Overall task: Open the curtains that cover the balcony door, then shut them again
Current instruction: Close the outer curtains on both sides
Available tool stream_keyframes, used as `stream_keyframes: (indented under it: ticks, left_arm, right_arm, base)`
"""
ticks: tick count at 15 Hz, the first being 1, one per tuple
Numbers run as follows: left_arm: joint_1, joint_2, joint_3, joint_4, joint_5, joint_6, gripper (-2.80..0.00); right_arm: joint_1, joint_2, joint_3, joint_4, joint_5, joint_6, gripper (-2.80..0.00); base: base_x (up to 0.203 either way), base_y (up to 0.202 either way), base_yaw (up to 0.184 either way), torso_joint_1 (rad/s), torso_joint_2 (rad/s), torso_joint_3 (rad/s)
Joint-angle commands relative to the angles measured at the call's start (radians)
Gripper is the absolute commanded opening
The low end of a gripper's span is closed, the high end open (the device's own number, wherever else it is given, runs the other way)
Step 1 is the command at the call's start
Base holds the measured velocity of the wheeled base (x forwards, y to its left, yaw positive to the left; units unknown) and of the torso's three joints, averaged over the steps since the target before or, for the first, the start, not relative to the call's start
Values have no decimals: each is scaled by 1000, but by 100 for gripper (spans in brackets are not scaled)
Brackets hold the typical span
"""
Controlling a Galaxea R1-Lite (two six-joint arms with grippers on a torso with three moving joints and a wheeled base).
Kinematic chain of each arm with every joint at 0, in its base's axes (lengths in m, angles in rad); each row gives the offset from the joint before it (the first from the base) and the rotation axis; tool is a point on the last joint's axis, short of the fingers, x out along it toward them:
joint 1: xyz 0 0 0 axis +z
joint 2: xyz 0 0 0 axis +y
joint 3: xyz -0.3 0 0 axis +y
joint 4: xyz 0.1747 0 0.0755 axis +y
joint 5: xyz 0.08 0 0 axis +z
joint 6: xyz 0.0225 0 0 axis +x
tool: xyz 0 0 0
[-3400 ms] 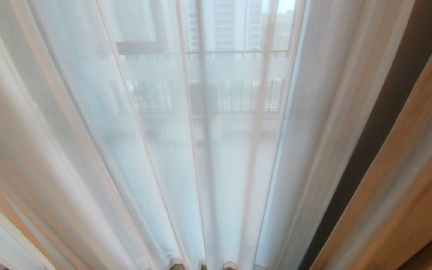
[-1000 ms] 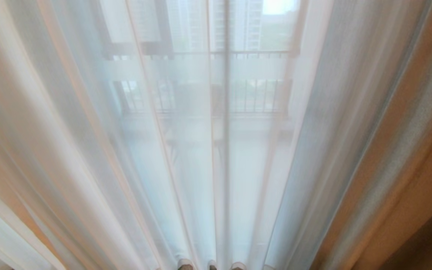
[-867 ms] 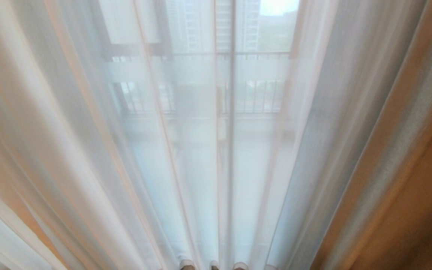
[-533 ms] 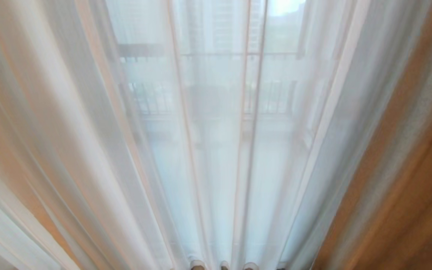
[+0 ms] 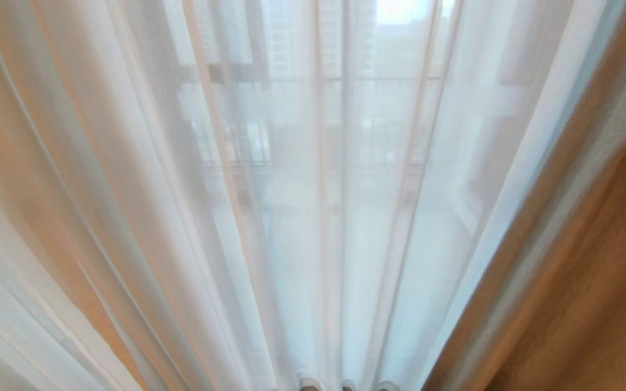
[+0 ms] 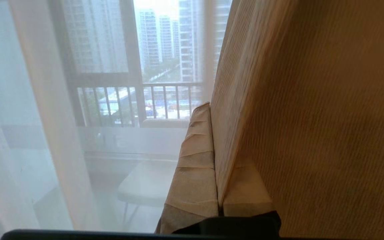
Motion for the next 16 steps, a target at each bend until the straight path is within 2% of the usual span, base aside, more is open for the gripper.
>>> stream_keyframes:
  ticks: [1, 6, 9, 13, 16]
  left_arm:
    - [0, 0, 0, 0, 0, 0, -280]
    - [0, 0, 0, 0, 0, 0, -280]
    - [0, 0, 0, 0, 1, 0, -280]
    - [0, 0, 0, 0, 2, 0, -280]
    - [0, 0, 0, 0, 0, 0, -280]
  right_arm:
    - [1, 0, 0, -5, 1, 1, -280]
    - [1, 0, 0, -5, 1, -1, -280]
    - [3, 4, -8, -5, 1, -1, -280]
    - [76, 10, -9, -5, -16, -17, -280]
    - [170, 22, -13, -10, -80, -64, -280]
  base:
    - [0, 191, 0, -2, 2, -2]
    - [0, 177, -1, 3, 3, 4]
    - [0, 26, -2, 0, -2, 2]
    - [-8, 0, -7, -4, 1, 1]
    - [0, 0, 0, 0, 0, 0]
